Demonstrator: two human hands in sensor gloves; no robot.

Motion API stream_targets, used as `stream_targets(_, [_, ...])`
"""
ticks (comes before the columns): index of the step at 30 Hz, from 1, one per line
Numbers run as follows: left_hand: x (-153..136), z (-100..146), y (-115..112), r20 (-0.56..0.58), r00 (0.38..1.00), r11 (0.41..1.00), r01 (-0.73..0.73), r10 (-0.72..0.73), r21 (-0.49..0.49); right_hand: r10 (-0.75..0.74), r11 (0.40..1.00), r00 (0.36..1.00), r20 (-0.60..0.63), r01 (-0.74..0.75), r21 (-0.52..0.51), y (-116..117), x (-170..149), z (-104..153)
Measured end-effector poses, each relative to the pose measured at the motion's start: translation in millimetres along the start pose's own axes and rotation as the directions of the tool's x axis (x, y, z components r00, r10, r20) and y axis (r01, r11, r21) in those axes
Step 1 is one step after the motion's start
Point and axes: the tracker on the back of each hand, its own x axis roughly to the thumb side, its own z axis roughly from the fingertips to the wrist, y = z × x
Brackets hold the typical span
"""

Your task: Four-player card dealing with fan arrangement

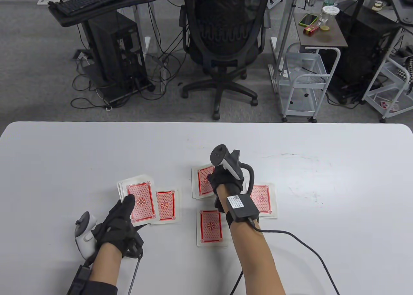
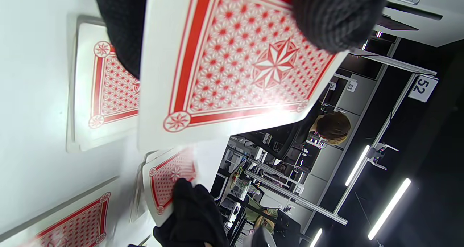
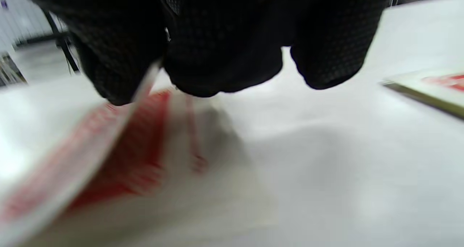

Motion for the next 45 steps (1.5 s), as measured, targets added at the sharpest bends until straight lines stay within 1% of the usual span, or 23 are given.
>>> stream_targets(2, [0,0,0,-0.003,1.000,1.000,0.004,-0.004,-0.002,0.131,0.991,0.991,-0.009,-0.131,-0.004,5,2,-1])
stream_targets(3, [0,0,-1,-0.004,1.000,1.000,0.006,-0.006,-0.002,0.123,0.992,0.992,0.001,-0.123,-0.024,4,2,0])
stream_targets(7, [-1,0,-3,-0.005,1.000,1.000,0.017,-0.017,-0.005,0.028,0.999,0.998,0.052,-0.026,-0.040,-12,4,14])
stream_targets(10, [-1,1,-6,0.002,1.000,1.000,0.020,-0.020,-0.007,-0.138,0.989,0.975,0.172,0.144,-0.021,-30,15,41])
stream_targets(12, [-1,2,-8,0.012,1.000,1.000,0.025,-0.024,-0.011,-0.341,0.939,0.903,0.262,0.338,0.056,-34,27,63])
stream_targets(13, [-1,3,-9,0.012,1.000,1.000,0.025,-0.025,-0.011,-0.390,0.920,0.876,0.284,0.382,0.086,-34,30,68])
stream_targets(15, [-2,4,-11,0.014,1.000,1.000,0.024,-0.024,-0.012,-0.548,0.836,0.746,0.378,0.507,0.210,-29,43,87])
stream_targets(17, [-3,5,-14,0.020,0.999,1.000,0.026,-0.025,-0.017,-0.645,0.763,0.636,0.425,0.568,0.308,-21,53,101])
stream_targets(18, [-4,5,-15,0.020,0.999,0.999,0.029,-0.029,-0.024,-0.670,0.741,0.601,0.436,0.575,0.347,-14,60,111])
stream_targets(20, [-5,6,-19,0.022,0.999,0.999,0.036,-0.036,-0.035,-0.647,0.761,0.611,0.457,0.561,0.327,-5,67,122])
stream_targets(21, [-5,7,-21,0.025,0.999,0.999,0.037,-0.036,-0.038,-0.621,0.781,0.636,0.459,0.550,0.296,-2,70,126])
stream_targets(22, [-5,8,-23,0.033,0.999,0.999,0.041,-0.040,-0.035,-0.619,0.781,0.638,0.458,0.560,0.276,0,71,130])
stream_targets(24, [-4,10,-25,0.043,0.998,0.998,0.054,-0.053,-0.031,-0.647,0.750,0.618,0.446,0.621,0.229,3,72,134])
stream_targets(25, [-4,10,-25,0.050,0.997,0.998,0.061,-0.060,-0.009,-0.689,0.710,0.590,0.422,0.666,0.228,4,70,135])
stream_targets(26, [-4,10,-24,0.052,0.997,0.998,0.061,-0.060,-0.018,-0.695,0.704,0.585,0.418,0.672,0.231,4,69,134])
stream_targets(29, [-5,9,-25,0.043,0.999,0.998,0.036,-0.033,-0.051,-0.723,0.677,0.563,0.399,0.691,0.252,3,63,131])
stream_targets(33, [-5,8,-27,0.049,0.999,0.996,0.009,-0.004,-0.087,-0.795,0.601,0.486,0.363,0.712,0.364,0,50,122])
stream_targets(35, [-5,7,-28,0.056,0.998,0.995,0.009,-0.004,-0.095,-0.822,0.567,0.464,0.331,0.723,0.396,-3,38,119])
stream_targets(37, [-5,6,-26,0.054,0.999,0.996,0.006,-0.001,-0.084,-0.816,0.576,0.480,0.322,0.721,0.385,-9,23,116])
stream_targets(39, [-6,6,-24,0.044,0.999,0.997,0.015,-0.012,-0.071,-0.788,0.614,0.518,0.332,0.700,0.366,-19,0,112])
stream_targets(42, [-7,4,-22,0.029,0.999,0.998,0.026,-0.024,-0.059,-0.771,0.637,0.567,0.290,0.700,0.324,-35,-43,104])
stream_targets(44, [-7,4,-22,0.025,0.999,0.998,0.028,-0.027,-0.058,-0.734,0.678,0.623,0.270,0.691,0.251,-46,-71,99])
stream_targets(45, [-7,4,-22,0.024,0.999,0.998,0.029,-0.028,-0.058,-0.687,0.726,0.681,0.254,0.658,0.200,-52,-89,96])
